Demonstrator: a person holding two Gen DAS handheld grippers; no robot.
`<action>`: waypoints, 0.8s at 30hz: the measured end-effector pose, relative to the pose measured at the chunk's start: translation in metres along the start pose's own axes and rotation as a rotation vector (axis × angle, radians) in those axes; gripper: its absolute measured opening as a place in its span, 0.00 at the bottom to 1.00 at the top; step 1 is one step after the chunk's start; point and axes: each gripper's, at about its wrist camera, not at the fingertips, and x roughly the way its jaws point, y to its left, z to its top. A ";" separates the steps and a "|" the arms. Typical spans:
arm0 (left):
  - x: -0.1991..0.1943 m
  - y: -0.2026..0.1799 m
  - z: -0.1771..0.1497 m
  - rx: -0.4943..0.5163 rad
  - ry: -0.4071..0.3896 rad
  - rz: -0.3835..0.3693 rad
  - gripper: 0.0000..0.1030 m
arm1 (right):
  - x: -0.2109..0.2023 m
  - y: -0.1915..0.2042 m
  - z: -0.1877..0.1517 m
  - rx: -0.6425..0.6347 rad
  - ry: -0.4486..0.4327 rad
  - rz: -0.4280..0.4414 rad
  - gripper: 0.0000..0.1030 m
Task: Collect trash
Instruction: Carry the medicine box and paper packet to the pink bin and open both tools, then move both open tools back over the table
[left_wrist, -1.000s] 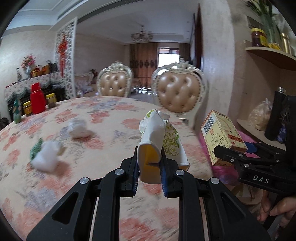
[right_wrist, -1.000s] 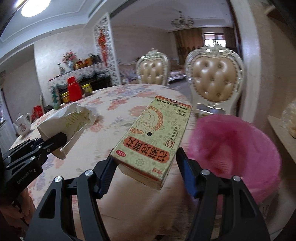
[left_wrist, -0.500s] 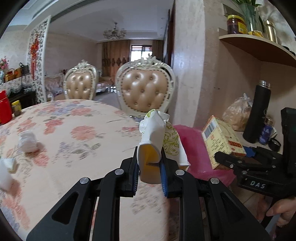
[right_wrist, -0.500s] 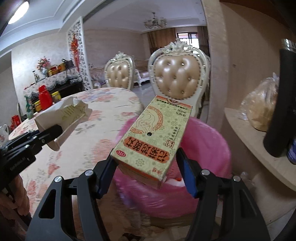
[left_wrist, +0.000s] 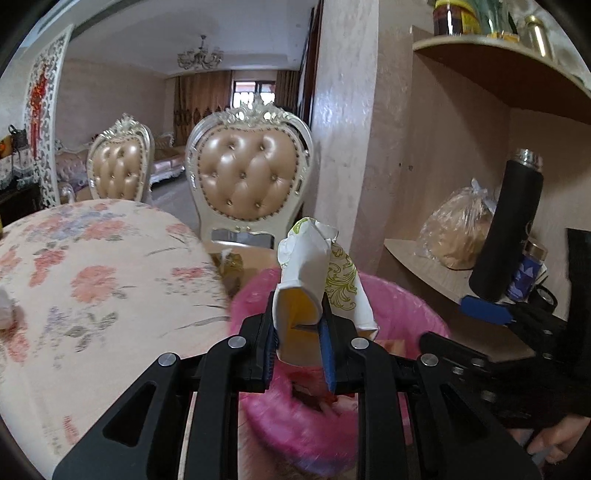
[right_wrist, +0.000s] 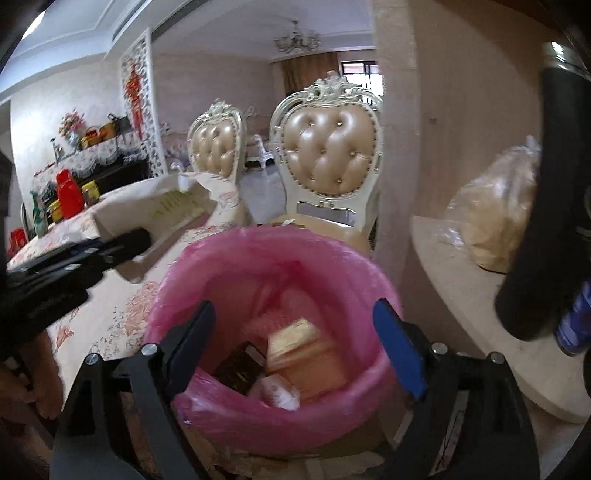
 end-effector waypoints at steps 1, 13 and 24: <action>0.006 -0.002 0.000 -0.001 0.009 -0.004 0.20 | -0.004 -0.003 -0.002 0.005 -0.003 -0.007 0.82; 0.000 0.007 -0.015 -0.031 -0.014 0.020 0.84 | -0.020 -0.003 -0.010 0.047 -0.017 -0.015 0.82; -0.075 0.072 -0.029 -0.027 -0.063 0.210 0.90 | -0.025 0.056 0.003 -0.011 -0.027 0.042 0.82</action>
